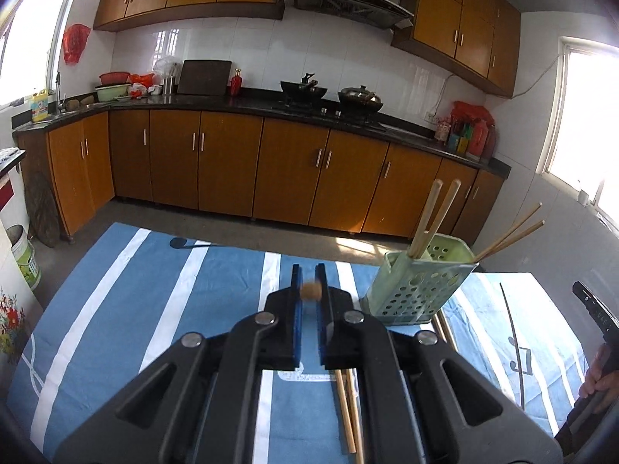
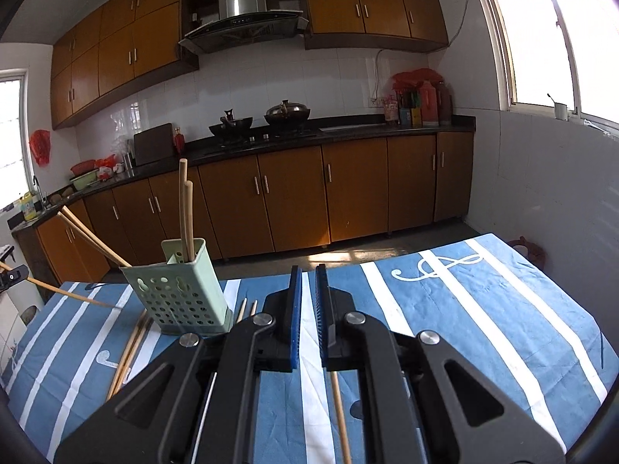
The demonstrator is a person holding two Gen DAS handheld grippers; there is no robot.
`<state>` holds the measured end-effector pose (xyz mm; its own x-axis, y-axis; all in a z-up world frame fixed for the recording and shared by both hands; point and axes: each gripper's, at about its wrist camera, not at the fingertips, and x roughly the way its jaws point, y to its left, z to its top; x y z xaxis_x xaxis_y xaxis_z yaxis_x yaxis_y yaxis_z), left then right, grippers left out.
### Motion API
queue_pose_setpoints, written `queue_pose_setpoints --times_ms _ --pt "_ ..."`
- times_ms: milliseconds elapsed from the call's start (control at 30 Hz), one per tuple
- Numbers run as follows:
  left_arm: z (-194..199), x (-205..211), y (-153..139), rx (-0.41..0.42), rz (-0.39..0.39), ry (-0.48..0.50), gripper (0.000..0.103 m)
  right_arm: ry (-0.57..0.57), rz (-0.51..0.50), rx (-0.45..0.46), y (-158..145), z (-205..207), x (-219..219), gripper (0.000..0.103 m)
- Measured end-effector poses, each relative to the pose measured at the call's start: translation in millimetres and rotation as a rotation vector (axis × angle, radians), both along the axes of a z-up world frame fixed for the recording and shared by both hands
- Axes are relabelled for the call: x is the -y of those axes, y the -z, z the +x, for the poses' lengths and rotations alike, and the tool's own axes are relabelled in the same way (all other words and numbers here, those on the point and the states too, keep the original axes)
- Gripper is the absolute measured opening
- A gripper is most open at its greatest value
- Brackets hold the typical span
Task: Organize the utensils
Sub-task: 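Lift both held chopsticks upright and carry them above the green holder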
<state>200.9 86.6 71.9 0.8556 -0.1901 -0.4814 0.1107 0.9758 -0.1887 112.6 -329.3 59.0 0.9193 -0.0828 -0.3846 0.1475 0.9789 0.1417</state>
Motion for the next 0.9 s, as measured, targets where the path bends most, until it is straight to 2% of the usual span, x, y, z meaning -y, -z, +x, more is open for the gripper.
queue_pose_setpoints --times_ms 33,167,300,433,500,567,700,900 --pt "0.5 1.6 -3.0 0.005 0.005 0.002 0.007 -0.003 0.0 0.003 -1.1 -0.2 -0.4 0.002" --pt "1.8 3.3 -5.2 0.007 0.01 0.006 0.007 -0.001 -0.008 -0.033 6.7 4.9 3.5 0.001" --pt "0.4 1.3 -4.3 0.006 -0.001 0.005 0.007 -0.006 0.025 -0.209 44.5 12.3 17.7 0.007" --pt "-1.0 -0.6 -3.5 0.005 -0.001 0.009 0.007 0.04 0.047 -0.377 94.5 7.8 42.2 0.008" --pt "-0.9 -0.4 -4.0 0.005 0.0 0.012 0.007 0.065 0.05 -0.44 114.3 2.7 54.0 0.014" --pt "-0.5 0.6 -4.6 0.006 0.005 0.013 0.007 0.086 0.04 -0.477 127.9 -3.6 63.6 0.025" --pt "-1.3 1.7 -4.6 0.008 0.011 0.017 0.007 0.081 0.052 -0.514 142.4 -16.5 72.1 0.026" --pt "-1.5 2.9 -4.7 0.009 0.016 0.017 0.007 0.066 0.008 -0.534 151.9 -18.7 66.9 0.024"
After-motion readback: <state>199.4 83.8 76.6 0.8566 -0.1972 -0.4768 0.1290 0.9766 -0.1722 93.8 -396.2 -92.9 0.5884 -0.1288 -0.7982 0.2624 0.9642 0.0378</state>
